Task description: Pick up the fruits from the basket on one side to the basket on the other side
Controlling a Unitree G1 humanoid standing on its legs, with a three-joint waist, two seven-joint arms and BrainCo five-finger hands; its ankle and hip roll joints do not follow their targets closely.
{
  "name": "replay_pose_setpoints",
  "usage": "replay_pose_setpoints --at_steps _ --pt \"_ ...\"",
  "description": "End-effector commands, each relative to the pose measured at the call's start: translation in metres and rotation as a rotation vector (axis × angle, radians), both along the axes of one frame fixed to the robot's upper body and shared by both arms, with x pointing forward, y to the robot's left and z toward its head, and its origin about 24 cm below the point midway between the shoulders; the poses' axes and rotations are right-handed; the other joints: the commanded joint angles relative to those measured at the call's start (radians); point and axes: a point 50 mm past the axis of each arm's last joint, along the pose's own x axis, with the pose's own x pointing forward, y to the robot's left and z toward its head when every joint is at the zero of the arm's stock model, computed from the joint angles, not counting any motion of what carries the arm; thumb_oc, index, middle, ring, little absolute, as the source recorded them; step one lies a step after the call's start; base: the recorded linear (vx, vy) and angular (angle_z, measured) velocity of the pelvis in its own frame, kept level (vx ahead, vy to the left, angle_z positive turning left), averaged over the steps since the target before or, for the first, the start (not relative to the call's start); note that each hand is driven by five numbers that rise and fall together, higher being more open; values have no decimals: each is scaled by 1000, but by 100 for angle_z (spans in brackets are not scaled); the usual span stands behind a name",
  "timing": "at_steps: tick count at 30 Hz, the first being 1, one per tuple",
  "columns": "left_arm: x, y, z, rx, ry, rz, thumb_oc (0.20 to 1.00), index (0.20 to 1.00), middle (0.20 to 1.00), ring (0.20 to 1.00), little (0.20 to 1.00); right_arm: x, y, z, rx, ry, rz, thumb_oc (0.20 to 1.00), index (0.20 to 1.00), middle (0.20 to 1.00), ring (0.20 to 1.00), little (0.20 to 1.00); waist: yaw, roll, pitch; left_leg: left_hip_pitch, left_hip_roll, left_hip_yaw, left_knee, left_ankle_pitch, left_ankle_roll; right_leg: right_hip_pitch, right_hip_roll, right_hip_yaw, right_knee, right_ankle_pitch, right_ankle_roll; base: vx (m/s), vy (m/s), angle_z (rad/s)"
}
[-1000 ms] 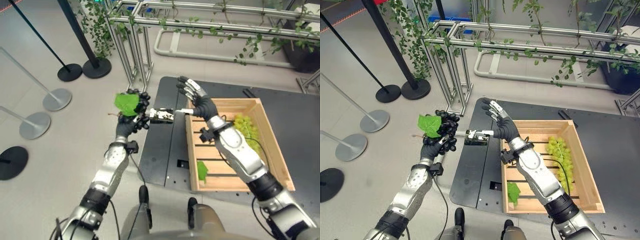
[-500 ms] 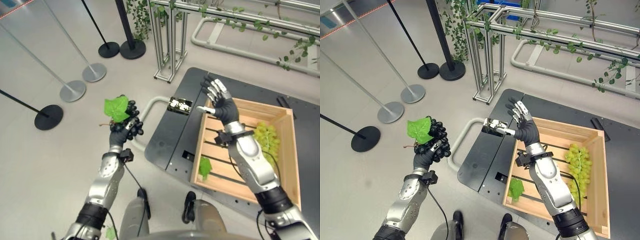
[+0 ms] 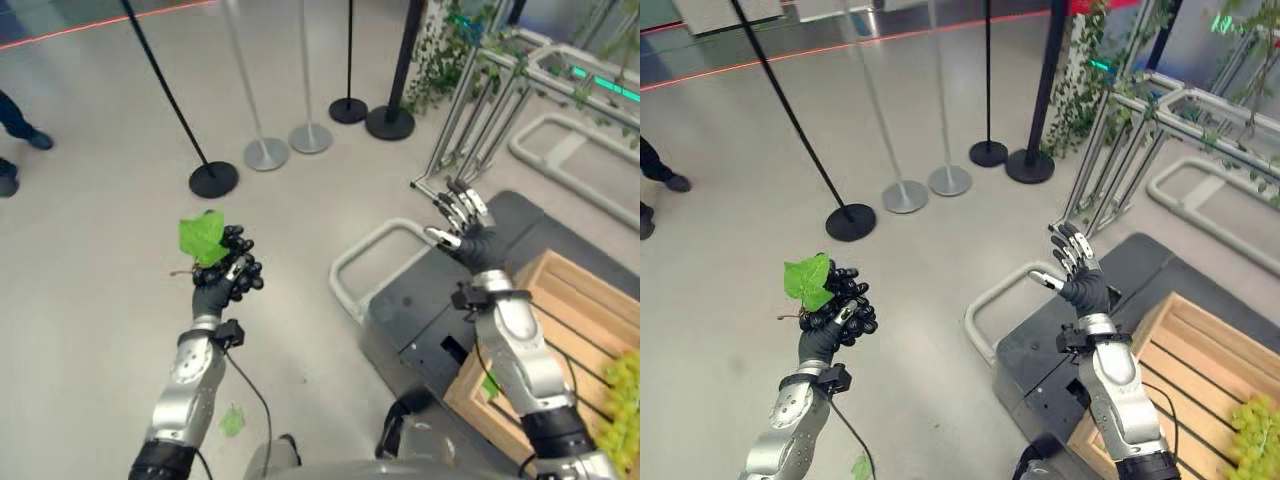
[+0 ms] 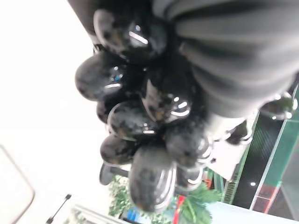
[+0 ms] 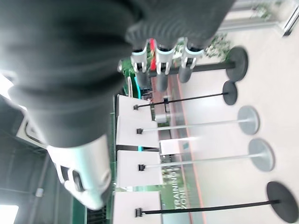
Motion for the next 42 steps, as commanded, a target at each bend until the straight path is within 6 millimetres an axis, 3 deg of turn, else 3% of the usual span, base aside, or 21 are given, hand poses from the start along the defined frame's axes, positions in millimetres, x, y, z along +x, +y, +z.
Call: replay_pose_setpoints --at_steps 1,2,3,4,5,8,10,13,16,19,25,26,28,30,32,35,36,37,38,41,42 --pt "12 -10 53 89 -256 -59 200 200 200 200 200 2 2 29 26 -151 13 1000 1000 1000 1000 1000 -32 2 23 251 -8 1 -241 -69 18 -130 55 20 -186 116 125 -277 346 65" --pt "12 -11 50 112 -242 -70 200 200 200 200 200 1 -1 20 31 -110 -2 1000 1000 1000 1000 1000 -40 -2 36 234 -32 -23 -233 -58 32 -122 63 145 -167 98 141 -127 194 69" --pt "12 -11 50 113 -243 -71 200 200 200 200 200 1 -1 20 32 -111 -2 1000 1000 1000 1000 1000 -40 -9 36 232 -39 -22 -233 -54 33 -125 57 149 -167 101 141 -155 238 66" --pt "13 -12 46 105 -226 -76 200 200 200 200 200 2 -1 16 34 -91 -5 1000 1000 1000 1000 1000 -43 -11 43 215 -51 -42 -212 -53 43 -137 75 266 -136 103 148 -114 146 68" --pt "12 -13 45 103 -219 -91 200 200 200 200 200 1 -3 13 30 -75 -11 1000 1000 1000 1000 1000 -40 -6 46 198 -58 -61 -199 -50 53 -114 115 326 -98 52 137 -148 158 55" --pt "10 -13 44 147 -207 -132 200 200 200 200 200 -6 -8 7 42 -58 -9 1000 1000 1000 1000 1000 -22 -26 17 113 -91 -131 -186 5 81 -40 181 408 -46 -35 107 -170 86 41" --pt "11 -16 43 139 -200 -151 200 200 200 200 200 -7 -12 5 41 -57 -13 1000 1000 1000 1000 1000 -18 -29 -24 75 -114 -199 -179 35 97 2 299 522 32 -134 81 -165 94 103" --pt "12 -20 42 138 -201 -173 200 200 200 200 200 -9 -15 4 27 -57 -15 1000 1000 1000 1000 1000 -36 -30 -51 49 -141 -272 -178 75 96 33 394 669 45 -186 56 -53 50 90" --pt "9 -22 42 144 -203 -190 200 200 200 200 200 -13 -16 4 15 -57 1 1000 1000 1000 1000 1000 -44 -33 -51 30 -160 -319 -175 107 83 55 431 754 67 -227 33 -57 7 78" --pt "5 -20 43 125 -221 -194 200 200 200 200 200 -12 -10 6 0 -66 61 1000 1000 1000 1000 1000 -35 -32 -53 -4 -178 -334 -192 134 75 125 397 768 -111 -231 25 -126 -63 54" --pt "-3 -13 49 81 -253 -193 200 200 200 200 200 -10 -4 18 -27 -118 117 1000 1000 1000 1000 1000 23 -8 -49 -117 -167 -368 -169 174 51 156 369 771 -257 -201 10 -166 -92 23" --pt "0 -12 51 58 -264 -181 200 200 200 200 200 -9 -8 24 -54 -141 84 1000 1000 1000 1000 1000 18 -1 -10 -195 -149 -307 -112 193 21 151 349 716 -241 -218 1 -214 23 75" --pt "1 -12 53 52 -275 -175 200 200 200 200 200 -6 -12 29 -80 -158 58 1000 1000 1000 1000 1000 9 10 1 -206 -117 -220 -62 168 21 128 331 644 -227 -199 3 -208 34 197" --pt "-2 -10 57 52 -295 -167 200 200 200 200 200 -5 -12 31 -91 -169 48 1000 1000 1000 1000 1000 9 13 6 -169 -110 -208 -15 110 25 127 299 575 -230 -188 6 -115 47 125" --pt "-2 -10 59 54 -303 -169 200 200 200 200 200 -4 -11 33 -96 -177 46 1000 1000 1000 1000 1000 2 14 2 -156 -98 -197 -13 102 21 129 282 544 -239 -179 10 -52 59 53" --pt "-1 -8 62 45 -314 -151 200 200 200 200 200 -4 -12 33 -81 -179 35 1000 1000 1000 1000 1000 -8 16 -4 -101 5 -135 17 73 -5 156 224 448 -251 -177 24 -103 174 111" --pt "-2 -6 62 40 -308 -148 200 200 200 200 200 -5 -14 29 -79 -158 33 1000 1000 1000 1000 1000 -8 21 -17 -60 74 -98 0 77 -29 169 192 392 -251 -176 35 -66 206 116" --pt "-3 -6 62 39 -307 -148 200 200 200 200 200 -5 -14 29 -80 -157 33 1000 1000 1000 1000 1000 -10 22 -15 -55 76 -101 -1 76 -31 174 194 388 -252 -178 34 -60 325 134" --pt "-3 -8 60 21 -297 -153 200 200 200 200 200 -6 -16 26 -85 -145 25 1000 1000 1000 1000 1000 -15 30 -21 -12 146 -36 13 66 -58 205 157 309 -245 -180 46 -41 182 117" --pt "-2 -11 61 17 -305 -167 200 200 200 200 200 -6 -14 22 -69 -125 33 1000 1000 1000 1000 1000 -26 35 -36 37 165 23 46 22 -70 208 125 236 -229 -170 55 -58 269 109" --pt "-2 -14 63 24 -308 -186 200 200 200 200 200 -8 -14 17 -53 -110 23 1000 1000 1000 1000 1000 -22 45 -42 54 160 33 -56 61 -72 215 124 215 -240 -154 67 4 397 148"
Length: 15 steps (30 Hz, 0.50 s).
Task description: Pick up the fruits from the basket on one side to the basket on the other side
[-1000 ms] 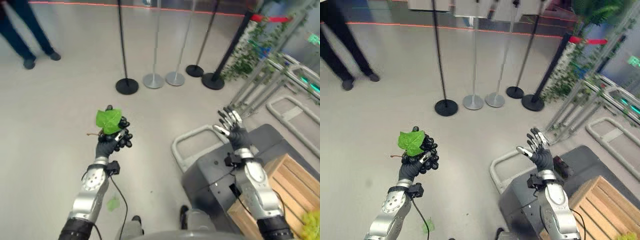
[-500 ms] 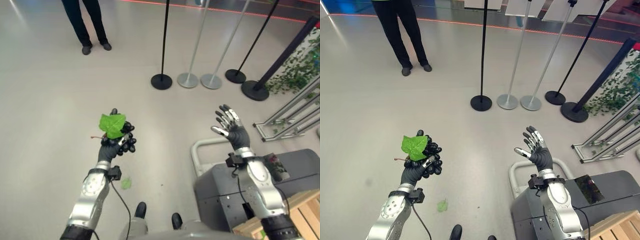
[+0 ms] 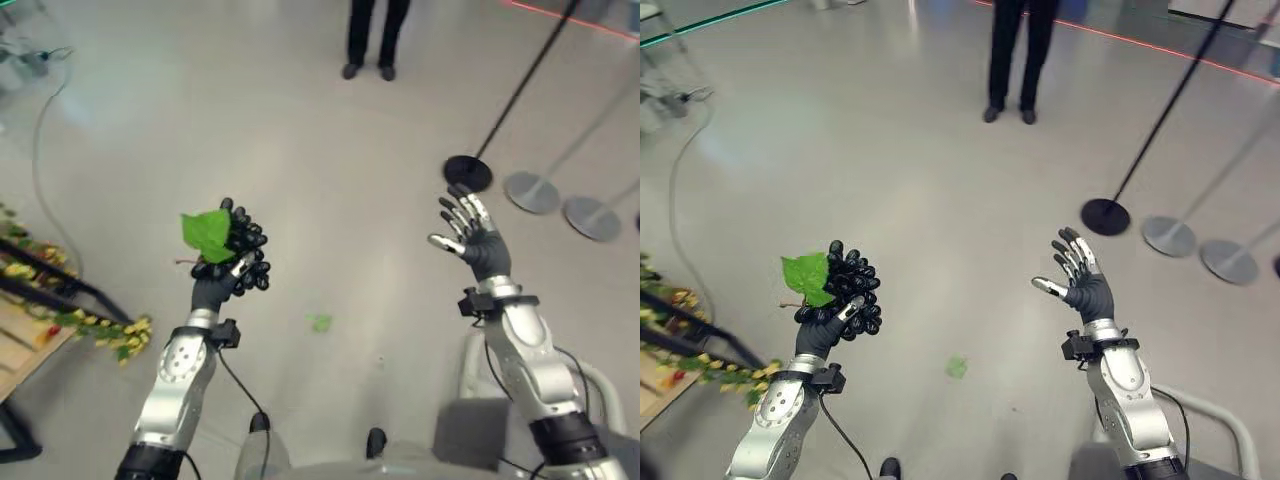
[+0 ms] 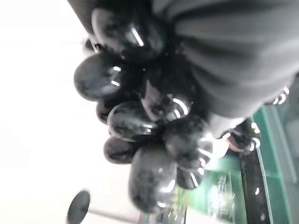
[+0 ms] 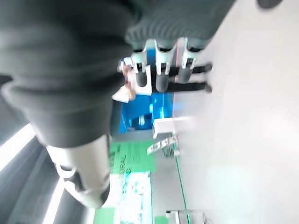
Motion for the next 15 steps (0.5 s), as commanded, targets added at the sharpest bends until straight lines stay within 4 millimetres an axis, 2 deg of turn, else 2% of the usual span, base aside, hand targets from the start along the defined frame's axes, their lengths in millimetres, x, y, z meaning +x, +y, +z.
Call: replay_pose_setpoints --at_steps 1,3,4,5,7,8,9,10,11,12,13,14,15 --pt "2 -2 52 23 -249 -60 200 200 200 200 200 -2 7 10 71 -91 16 1000 1000 1000 1000 1000 25 -22 -102 64 11 -19 -19 -110 23 -86 -69 -74 -58 44 64 -31 462 135" --pt "3 -3 57 29 -266 -73 200 200 200 200 200 -1 9 8 80 -85 13 1000 1000 1000 1000 1000 31 -33 -107 66 -9 -38 -73 -96 29 -103 -90 -94 -44 68 77 -86 288 115" --pt "4 -2 63 74 -287 -85 200 200 200 200 200 -1 12 3 112 -70 5 1000 1000 1000 1000 1000 51 -57 -114 75 -19 -70 -156 -72 34 -108 -106 -122 -39 86 100 -38 170 75" --pt "5 -2 63 75 -288 -85 200 200 200 200 200 0 12 3 113 -71 5 1000 1000 1000 1000 1000 48 -59 -115 69 -23 -73 -158 -65 36 -110 -109 -126 -42 92 101 8 412 98" --pt "5 0 68 117 -309 -70 200 200 200 200 200 0 19 -4 142 -44 15 1000 1000 1000 1000 1000 71 -89 -111 73 -80 -114 -201 -61 69 -116 -165 -143 2 142 117 58 387 103" --pt "5 1 71 135 -320 -65 200 200 200 200 200 2 24 -5 136 -38 27 1000 1000 1000 1000 1000 75 -98 -102 69 -105 -136 -210 -54 80 -123 -184 -129 17 189 125 10 191 118" --pt "5 1 71 136 -322 -65 200 200 200 200 200 3 24 -5 136 -39 27 1000 1000 1000 1000 1000 72 -101 -103 64 -111 -138 -211 -48 83 -124 -188 -131 14 196 127 23 260 142" --pt "6 2 70 134 -317 -59 200 200 200 200 200 3 27 -6 123 -31 35 1000 1000 1000 1000 1000 60 -94 -96 69 -138 -175 -223 -47 97 -133 -167 -25 32 178 108 22 180 86" --pt "7 2 71 134 -318 -59 200 200 200 200 200 3 27 -6 123 -31 35 1000 1000 1000 1000 1000 59 -95 -97 66 -140 -175 -224 -42 99 -136 -168 -25 30 183 108 78 245 88" --pt "6 3 69 134 -314 -53 200 200 200 200 200 3 25 -5 117 -31 31 1000 1000 1000 1000 1000 38 -87 -100 67 -153 -195 -226 -38 110 -167 -95 84 35 143 86 103 188 66" --pt "6 3 67 139 -310 -55 200 200 200 200 200 2 23 -7 106 -25 32 1000 1000 1000 1000 1000 23 -79 -97 74 -167 -218 -230 -32 116 -184 -20 162 42 82 76 175 346 84" --pt "2 6 68 151 -319 -40 200 200 200 200 200 1 19 -6 84 -28 25 1000 1000 1000 1000 1000 11 -67 -88 72 -197 -272 -242 -9 126 -229 91 267 67 20 45 133 314 89" --pt "1 8 68 153 -326 -26 200 200 200 200 200 2 19 -5 84 -36 33 1000 1000 1000 1000 1000 5 -67 -82 68 -214 -298 -244 0 131 -247 151 300 71 -4 18 62 244 83"
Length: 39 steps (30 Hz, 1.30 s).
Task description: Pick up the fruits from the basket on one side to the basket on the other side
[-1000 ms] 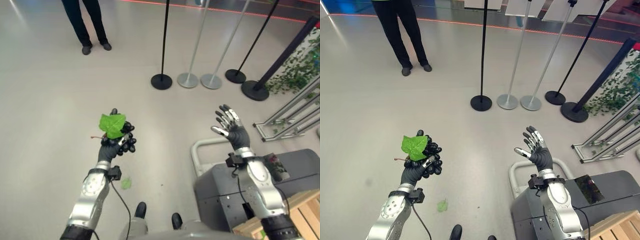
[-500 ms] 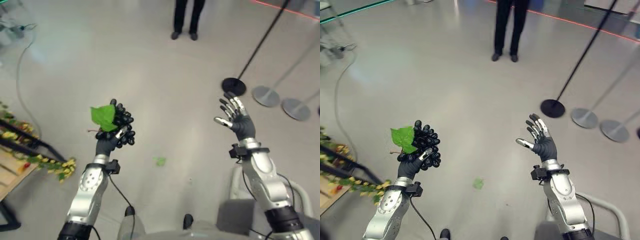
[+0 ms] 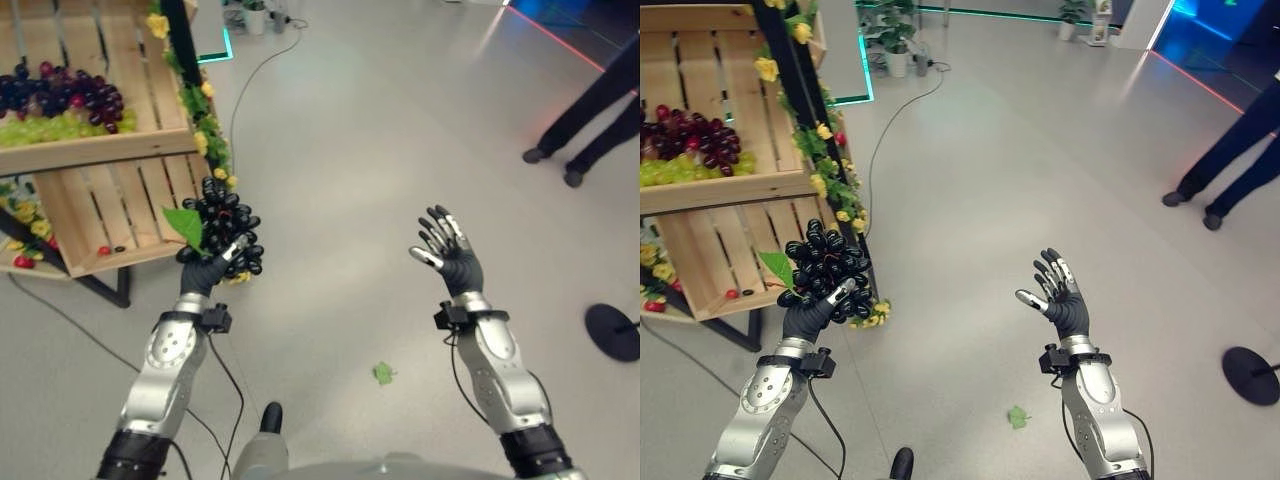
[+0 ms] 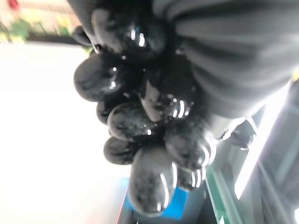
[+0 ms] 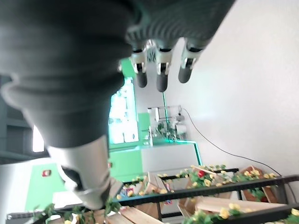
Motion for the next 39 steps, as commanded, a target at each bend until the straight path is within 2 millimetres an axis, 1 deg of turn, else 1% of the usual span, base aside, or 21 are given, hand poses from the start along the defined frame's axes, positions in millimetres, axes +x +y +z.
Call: replay_pose_setpoints --at_steps 1,3,4,6,9,12,17,18,19,21,22,24,25,27,28,29,31,33,34,38,39 --pt "-7 -1 40 61 -230 -24 200 200 200 200 200 3 -12 24 -43 -129 -14 1000 1000 1000 1000 1000 -48 -11 -40 111 -82 9 -127 -50 -5 -80 78 44 -9 -36 -19 36 109 114" --pt "-10 4 37 53 -229 11 200 200 200 200 200 3 -13 22 -42 -124 -5 1000 1000 1000 1000 1000 -48 -15 -31 104 -125 -30 -100 -51 9 -96 146 75 1 -37 -57 46 66 137" --pt "-10 4 37 53 -229 12 200 200 200 200 200 4 -13 22 -42 -124 -3 1000 1000 1000 1000 1000 -54 -15 -30 102 -127 -34 -92 -57 8 -97 144 70 8 -43 -59 50 36 129" --pt "-13 7 35 25 -233 40 200 200 200 200 200 4 -12 22 -47 -120 14 1000 1000 1000 1000 1000 -31 -20 -27 101 -165 -58 -70 -65 15 -55 110 64 -52 -39 -52 10 -57 90" --pt "-16 12 37 11 -251 68 200 200 200 200 200 8 -10 22 -49 -118 28 1000 1000 1000 1000 1000 -17 -7 -35 87 -168 -52 -60 -71 19 -24 89 62 -118 -8 -38 -14 -41 54" --pt "-18 17 39 -51 -267 96 200 200 200 200 200 9 -7 19 -31 -102 40 1000 1000 1000 1000 1000 22 4 -48 49 -185 -52 -9 -86 23 8 69 47 -184 1 -48 -6 -47 8" --pt "-14 15 41 -100 -280 92 200 200 200 200 200 9 -12 13 -67 -71 33 1000 1000 1000 1000 1000 23 17 -31 -2 -220 -57 64 -99 6 18 38 -2 -196 8 -45 -46 23 42" --pt "-14 17 44 -120 -291 96 200 200 200 200 200 7 -16 16 -110 -80 36 1000 1000 1000 1000 1000 17 15 -7 -39 -163 1 105 -116 -22 18 6 -33 -180 -9 -39 -85 92 56" --pt "-13 17 44 -120 -292 96 200 200 200 200 200 7 -16 16 -110 -81 36 1000 1000 1000 1000 1000 16 15 -8 -44 -164 0 105 -111 -23 14 5 -34 -180 -6 -38 -66 142 58" --pt "-13 18 48 -132 -312 99 200 200 200 200 200 7 -19 22 -150 -98 31 1000 1000 1000 1000 1000 12 11 1 -57 -81 71 92 -111 -43 19 -34 -65 -180 -1 -18 -12 146 59" --pt "-12 19 48 -144 -313 114 200 200 200 200 200 8 -22 24 -151 -110 16 1000 1000 1000 1000 1000 16 14 -8 -63 1 99 53 -83 -64 28 -54 -83 -197 1 -4 31 192 43" --pt "-12 21 49 -144 -321 123 200 200 200 200 200 9 -24 25 -143 -113 -2 1000 1000 1000 1000 1000 19 14 -15 -72 84 112 0 -46 -92 31 -82 -97 -203 -2 11 76 163 44" --pt "-12 21 49 -144 -321 123 200 200 200 200 200 9 -24 25 -143 -113 -2 1000 1000 1000 1000 1000 19 14 -15 -71 85 112 -2 -45 -93 31 -82 -97 -203 -2 11 97 120 44" --pt "-9 22 53 -146 -336 137 200 200 200 200 200 11 -24 23 -151 -101 -9 1000 1000 1000 1000 1000 28 21 -21 -71 157 142 -58 -8 -122 67 -114 -123 -214 -14 36 181 201 19" --pt "-9 22 53 -146 -336 137 200 200 200 200 200 11 -24 23 -151 -101 -9 1000 1000 1000 1000 1000 28 21 -20 -69 157 143 -59 -7 -122 68 -114 -123 -214 -14 36 275 326 25" --pt "-7 21 54 -153 -339 138 200 200 200 200 200 8 -27 21 -172 -88 -29 1000 1000 1000 1000 1000 30 27 -20 -80 172 193 -38 12 -140 110 -141 -143 -223 -18 51 212 277 22" --pt "-6 20 55 -154 -341 128 200 200 200 200 200 8 -27 21 -172 -88 -28 1000 1000 1000 1000 1000 37 28 -23 -66 169 194 -31 9 -146 125 -150 -148 -226 -17 60 173 226 21" --pt "-2 17 59 -134 -347 116 200 200 200 200 200 8 -25 19 -156 -80 -37 1000 1000 1000 1000 1000 45 14 -46 -40 132 200 -103 15 -132 131 -203 -166 -216 3 93 206 270 26" --pt "-2 17 59 -134 -347 116 200 200 200 200 200 8 -25 19 -156 -80 -37 1000 1000 1000 1000 1000 46 13 -46 -39 131 201 -104 15 -132 131 -204 -166 -216 2 94 208 282 26" --pt "7 14 72 -70 -378 87 200 200 200 200 200 9 -24 15 -89 -70 -71 1000 1000 1000 1000 1000 42 -15 -41 -28 93 215 -99 -15 -84 46 -247 -153 -21 18 109 165 255 15" --pt "11 11 73 -74 -376 82 200 200 200 200 200 9 -22 12 -85 -59 -77 1000 1000 1000 1000 1000 29 -11 -33 3 57 220 -100 -36 -59 7 -275 -148 92 100 92 207 252 2"
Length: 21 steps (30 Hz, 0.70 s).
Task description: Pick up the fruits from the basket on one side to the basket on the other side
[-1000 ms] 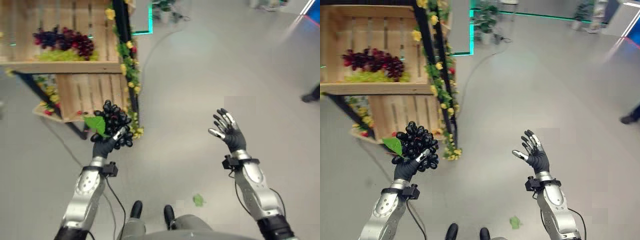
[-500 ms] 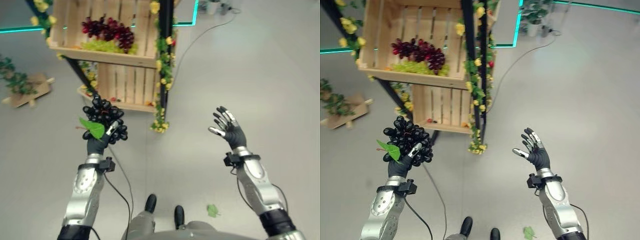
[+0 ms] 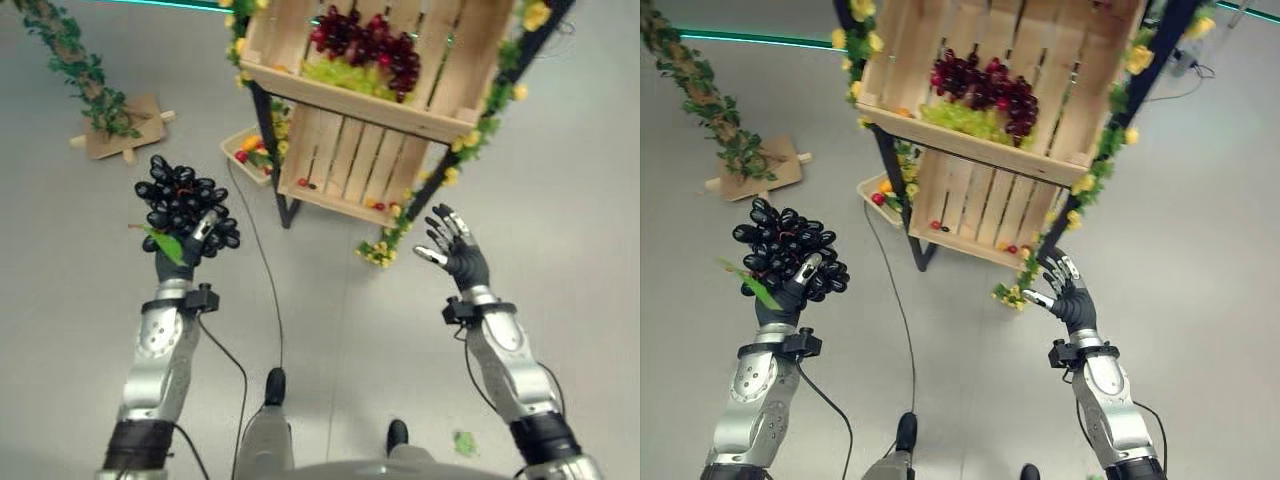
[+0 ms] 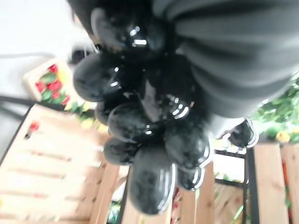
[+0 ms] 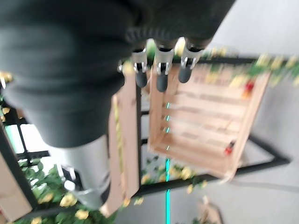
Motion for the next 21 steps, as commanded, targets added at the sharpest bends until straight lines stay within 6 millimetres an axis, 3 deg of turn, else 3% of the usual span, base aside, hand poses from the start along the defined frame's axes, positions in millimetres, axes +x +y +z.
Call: replay_pose_setpoints --at_steps 1,3,5,6,7,8,9,10,13,21 --pt "-2 -12 31 16 -186 -35 200 200 200 200 200 -1 -11 13 -15 -73 -49 1000 1000 1000 1000 1000 -31 3 -83 43 27 -19 -57 -79 3 -62 -60 8 217 -66 45 190 266 3" --pt "-3 -11 36 29 -203 -36 200 200 200 200 200 -1 -10 12 -7 -68 -45 1000 1000 1000 1000 1000 -45 22 -54 65 13 -22 -52 -89 18 -104 -46 23 299 -11 25 133 180 10" --pt "-2 -15 41 26 -227 -52 200 200 200 200 200 -1 -11 13 -1 -72 -52 1000 1000 1000 1000 1000 -68 48 -35 92 13 -37 -86 -84 23 -176 65 81 311 -109 6 167 152 2" --pt "-2 -17 44 25 -246 -58 200 200 200 200 200 -1 -12 14 -4 -77 -60 1000 1000 1000 1000 1000 -72 58 -29 100 13 -40 -98 -84 23 -209 92 80 276 -145 2 186 73 -9" --pt "-2 -18 52 14 -282 -60 200 200 200 200 200 4 -12 15 0 -80 -65 1000 1000 1000 1000 1000 -57 49 -17 107 11 -24 -99 -91 14 -232 58 -29 161 -137 0 142 10 2" --pt "-2 -18 53 14 -283 -60 200 200 200 200 200 5 -12 15 1 -82 -65 1000 1000 1000 1000 1000 -60 51 -16 106 13 -27 -99 -92 13 -225 60 -35 151 -133 0 187 -118 -19" --pt "-9 -11 56 34 -308 -25 200 200 200 200 200 4 -19 9 12 -56 -89 1000 1000 1000 1000 1000 -54 33 -12 115 -1 -20 -82 -118 14 -171 76 -85 38 -132 1 171 -83 -24" --pt "-12 -14 48 21 -273 -51 200 200 200 200 200 -4 -20 2 6 -28 -83 1000 1000 1000 1000 1000 -58 30 -15 117 -17 -34 -60 -133 21 -141 83 -43 20 -136 -2 201 -109 -21" --pt "-11 -21 45 10 -261 -100 200 200 200 200 200 0 -17 4 -5 -31 -63 1000 1000 1000 1000 1000 -49 15 -34 112 -32 -18 7 -171 18 -97 100 -52 -17 -118 -6 163 -94 40" --pt "-3 -37 44 11 -230 -206 200 200 200 200 200 -2 -28 0 -13 -8 -94 1000 1000 1000 1000 1000 -64 28 -76 150 4 1 -41 -160 -1 -30 118 -50 -111 -115 -18 89 -90 -15"
